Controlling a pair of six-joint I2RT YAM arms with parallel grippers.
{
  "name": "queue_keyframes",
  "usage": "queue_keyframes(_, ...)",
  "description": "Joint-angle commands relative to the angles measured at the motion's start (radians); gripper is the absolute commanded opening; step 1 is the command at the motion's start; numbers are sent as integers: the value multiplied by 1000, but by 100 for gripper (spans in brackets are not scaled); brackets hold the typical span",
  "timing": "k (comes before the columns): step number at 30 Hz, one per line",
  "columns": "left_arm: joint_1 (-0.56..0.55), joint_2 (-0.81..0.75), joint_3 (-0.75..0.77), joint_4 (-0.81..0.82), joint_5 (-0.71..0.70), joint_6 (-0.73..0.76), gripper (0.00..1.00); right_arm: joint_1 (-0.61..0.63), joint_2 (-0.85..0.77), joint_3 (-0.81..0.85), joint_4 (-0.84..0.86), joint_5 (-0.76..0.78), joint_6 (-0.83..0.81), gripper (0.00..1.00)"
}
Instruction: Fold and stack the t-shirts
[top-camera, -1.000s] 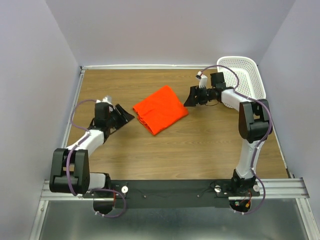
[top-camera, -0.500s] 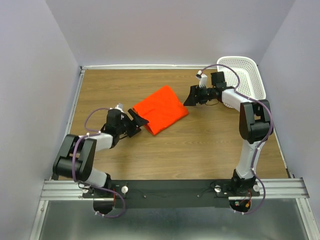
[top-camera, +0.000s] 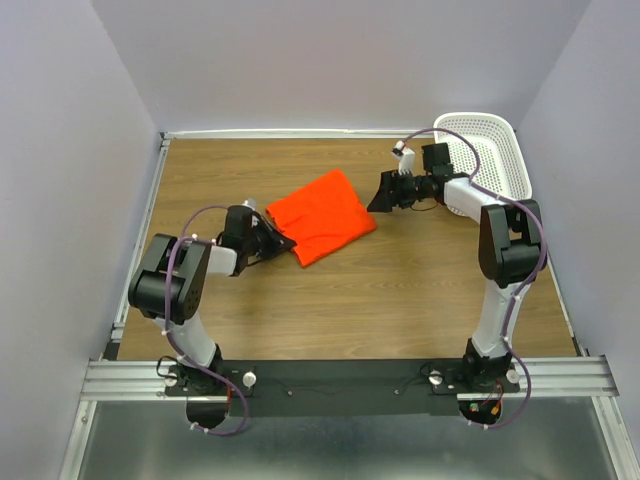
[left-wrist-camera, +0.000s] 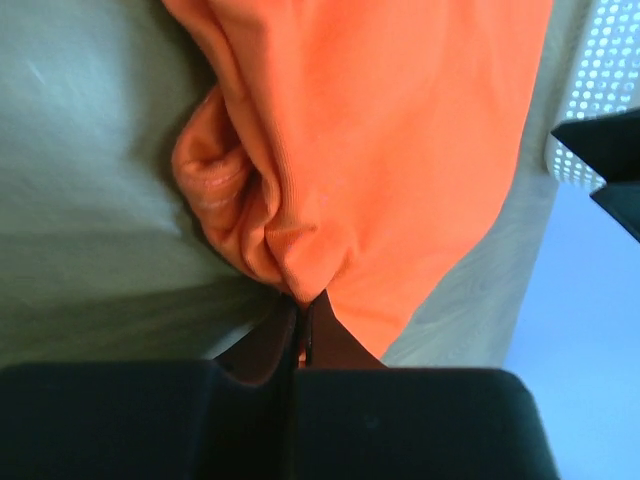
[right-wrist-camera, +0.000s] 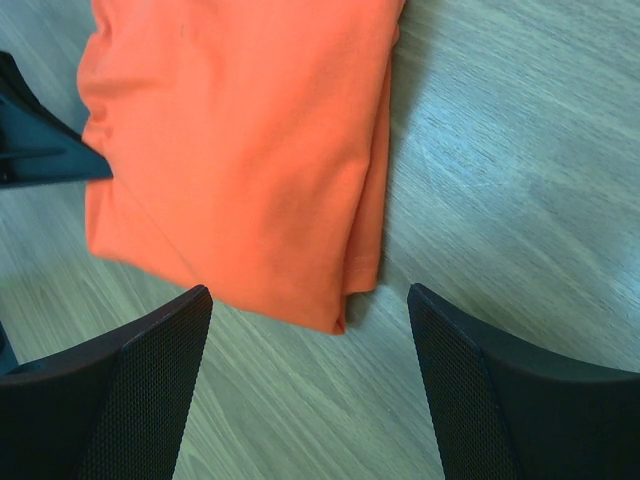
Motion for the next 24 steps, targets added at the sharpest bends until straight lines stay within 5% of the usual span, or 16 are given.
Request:
queue_keyframes(1, 73, 19, 58, -179, -52, 155, 0, -4, -53, -14, -11, -19, -19, 86)
queue_keyframes(4, 163, 21, 121, -233, 18, 261, 0, -4, -59, -12, -12, -22, -16, 86)
queue_keyframes(10, 327, 84, 418, -603, -29, 509, 0, -4, -67, -12, -12, -31, -16, 86)
queue_keyframes(16, 508, 257, 734, -891, -199, 681, 0, -4, -81, -12, -15, -47, -13, 86)
queue_keyframes(24, 587, 479, 1034, -1099, -448, 747, 0, -5, -81, -12, -17, -54, -11, 86)
